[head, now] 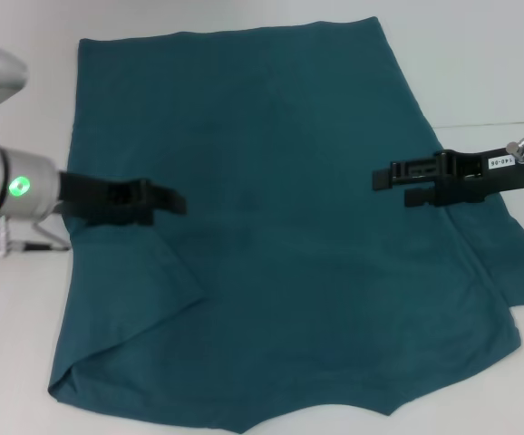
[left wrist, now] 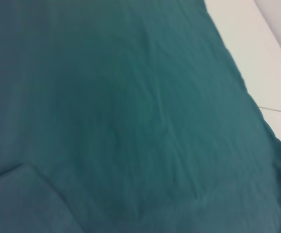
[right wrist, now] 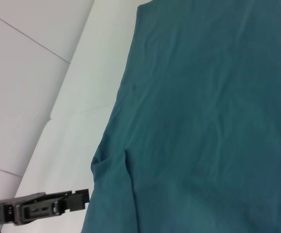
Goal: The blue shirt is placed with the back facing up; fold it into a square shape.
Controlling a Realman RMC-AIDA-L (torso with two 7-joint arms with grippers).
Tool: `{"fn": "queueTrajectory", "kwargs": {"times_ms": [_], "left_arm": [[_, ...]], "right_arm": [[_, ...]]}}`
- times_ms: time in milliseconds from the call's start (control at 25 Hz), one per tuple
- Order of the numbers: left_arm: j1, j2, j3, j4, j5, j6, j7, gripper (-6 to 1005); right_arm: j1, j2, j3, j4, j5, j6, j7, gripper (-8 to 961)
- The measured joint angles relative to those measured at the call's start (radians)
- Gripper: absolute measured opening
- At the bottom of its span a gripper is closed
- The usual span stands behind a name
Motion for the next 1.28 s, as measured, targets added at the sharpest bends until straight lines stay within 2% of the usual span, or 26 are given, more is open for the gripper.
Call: {"fn": "queueTrajectory", "kwargs": {"times_ms": [80,160,280,400,440,560,640,920,1080,1280], "left_arm": [[0.057,-0.003,0.001,0.038,-0.039,0.038,0.039,540],[0.118,-0.003,-0.001,0.064,-0.100,0.082,0.113,563],[0.209,-0.003,-0.015,0.079,-0.230,0.203,0.340,598],[0.297,-0.030,-0.037,0.100,-0.328,0.332,0.599,600],[0.327,-0.045,-0.040,0.107,-0.355,0.366,0.694,600],[0.392,-0.084,-0.033,0.108,-0.403,0.404,0.855,602],[0.407,-0.091,-0.022,0.092,-0.426,0.405,0.882,603],[0.403,-0.086,-0.045,0.043,-0.447,0.359,0.859,606],[0.402,-0.086,-0.057,0.034,-0.460,0.316,0.839,600],[0.397,-0.087,-0.057,0.004,-0.469,0.281,0.838,600]], "right_arm": [[0.000,0.001,0.004,0.003,0.000,0.003,-0.008,914],[-0.002,0.001,0.005,0.004,0.000,0.009,-0.013,913],[-0.003,0.002,0.008,0.003,0.000,0.012,-0.023,910],[-0.003,0.002,0.008,0.001,0.000,0.014,-0.032,908],[-0.003,0.002,0.008,0.001,0.000,0.015,-0.032,907],[-0.006,0.002,0.008,0.003,-0.002,0.030,-0.033,905],[-0.009,0.001,0.008,0.003,-0.004,0.037,-0.031,903],[-0.045,-0.017,0.002,-0.031,-0.010,0.030,-0.035,898],[-0.100,-0.038,0.014,-0.087,-0.007,0.019,-0.035,895],[-0.163,-0.066,0.091,-0.110,-0.004,-0.020,-0.014,891]]}}
